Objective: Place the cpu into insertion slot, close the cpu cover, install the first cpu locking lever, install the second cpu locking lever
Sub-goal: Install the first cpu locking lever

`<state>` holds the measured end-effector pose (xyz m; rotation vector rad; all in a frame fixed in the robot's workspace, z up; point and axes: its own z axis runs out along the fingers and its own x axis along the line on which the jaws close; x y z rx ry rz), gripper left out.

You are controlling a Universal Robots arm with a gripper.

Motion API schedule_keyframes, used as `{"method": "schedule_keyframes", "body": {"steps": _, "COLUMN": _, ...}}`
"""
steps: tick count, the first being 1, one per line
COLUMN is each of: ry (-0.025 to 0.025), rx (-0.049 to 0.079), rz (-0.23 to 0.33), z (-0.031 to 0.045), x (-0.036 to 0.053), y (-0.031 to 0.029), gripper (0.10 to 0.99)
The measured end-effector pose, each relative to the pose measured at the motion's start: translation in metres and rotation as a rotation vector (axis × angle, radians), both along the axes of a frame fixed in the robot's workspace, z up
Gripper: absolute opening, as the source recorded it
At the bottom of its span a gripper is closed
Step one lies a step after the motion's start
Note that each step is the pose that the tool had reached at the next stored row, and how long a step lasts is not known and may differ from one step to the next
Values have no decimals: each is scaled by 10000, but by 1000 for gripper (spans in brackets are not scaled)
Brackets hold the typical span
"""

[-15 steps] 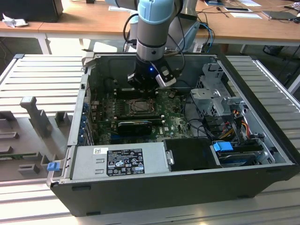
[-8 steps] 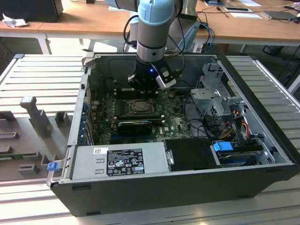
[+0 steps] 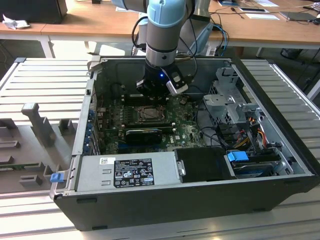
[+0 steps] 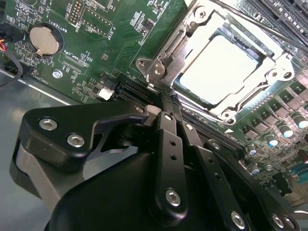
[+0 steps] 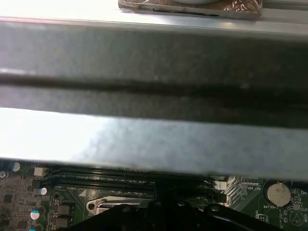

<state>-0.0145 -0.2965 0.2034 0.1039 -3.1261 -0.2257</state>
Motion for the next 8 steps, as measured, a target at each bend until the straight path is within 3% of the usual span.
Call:
{"method": "schedule_keyframes", "body": {"steps": 3, "ry": 3, "rx": -69, "rz": 1, "z": 1, "x": 3, "y": -1, "gripper": 106}}
{"method": "schedule_keyframes", "body": {"steps": 6, "ry": 2, "rx": -256, "rz": 0, "z": -9, "x": 11, "y": -1, "gripper": 106}}
{"method": "schedule_keyframes", "body": {"steps": 8, "ry": 5, "rx": -286, "rz": 0, "z": -16, "x": 11, "y": 0, "gripper": 106}}
